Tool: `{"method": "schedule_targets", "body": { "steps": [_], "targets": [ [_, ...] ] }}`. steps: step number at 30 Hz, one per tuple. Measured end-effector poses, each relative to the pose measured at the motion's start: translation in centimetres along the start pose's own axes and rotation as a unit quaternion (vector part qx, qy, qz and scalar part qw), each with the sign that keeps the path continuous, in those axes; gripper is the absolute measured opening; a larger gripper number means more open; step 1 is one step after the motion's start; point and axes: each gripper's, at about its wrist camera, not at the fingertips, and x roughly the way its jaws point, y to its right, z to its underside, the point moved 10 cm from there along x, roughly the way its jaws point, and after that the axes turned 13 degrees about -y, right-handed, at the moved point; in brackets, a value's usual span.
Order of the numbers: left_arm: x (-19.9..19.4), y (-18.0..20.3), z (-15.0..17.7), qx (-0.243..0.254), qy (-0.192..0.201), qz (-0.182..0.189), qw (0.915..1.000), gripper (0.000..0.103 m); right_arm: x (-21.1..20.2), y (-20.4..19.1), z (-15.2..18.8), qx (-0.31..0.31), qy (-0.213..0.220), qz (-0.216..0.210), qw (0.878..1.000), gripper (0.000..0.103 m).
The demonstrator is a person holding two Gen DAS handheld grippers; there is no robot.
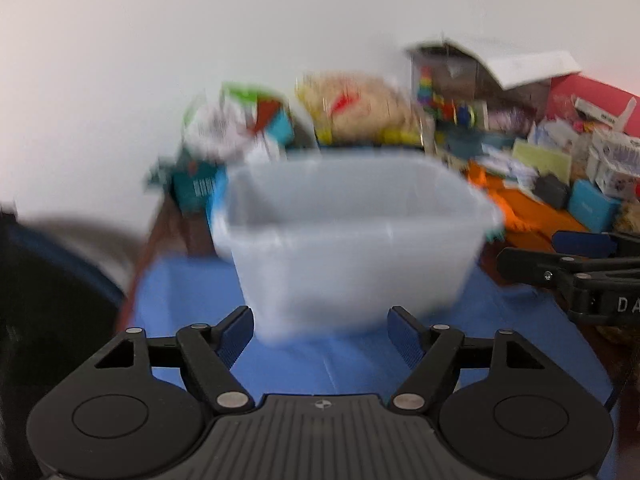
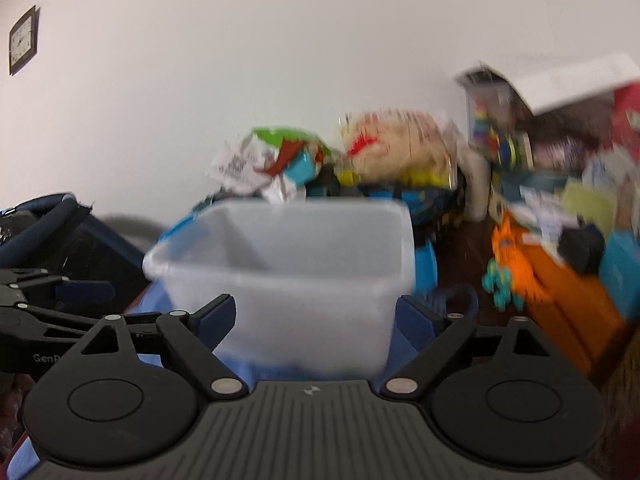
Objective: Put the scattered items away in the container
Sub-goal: 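Move both open tools back down to the remaining toys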
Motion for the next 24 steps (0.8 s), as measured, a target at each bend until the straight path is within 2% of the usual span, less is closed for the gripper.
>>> {"method": "schedule_targets", "body": {
  "steps": [3,5,10,15,21,24],
  "targets": [
    [1.1,0.2,2.4,-0.020,-0.039,0.017,0.9989,0.077,0.1,0.1,2.3,-0.002,-0.022,-0.001,1.000,0.090],
    [1.5,0.5,3.6,-0.018,-0.054,0.013,0.9983,0.077,0.1,0.0,3.6,-0.008,-0.034,-0.002,0.999,0.090],
    [2.0,1.5,6.0,0.001,-0.075,-0.006,0.9972,0.077,0.1,-0.1,6.5,-0.020,-0.056,-0.006,0.998,0.090],
    [2.4,3.1,8.1,0.046,-0.086,-0.023,0.9950,0.077,0.2,-0.3,8.6,-0.041,-0.077,-0.009,0.996,0.088],
    [3.2,4.0,9.3,0.060,-0.091,-0.022,0.9939,0.077,0.9,-1.3,10.6,-0.078,-0.104,-0.018,0.991,0.074],
    [3.6,4.2,9.1,0.039,-0.094,-0.003,0.9948,0.077,1.3,-1.7,11.7,-0.089,-0.120,-0.023,0.988,0.070]
  ]
}}
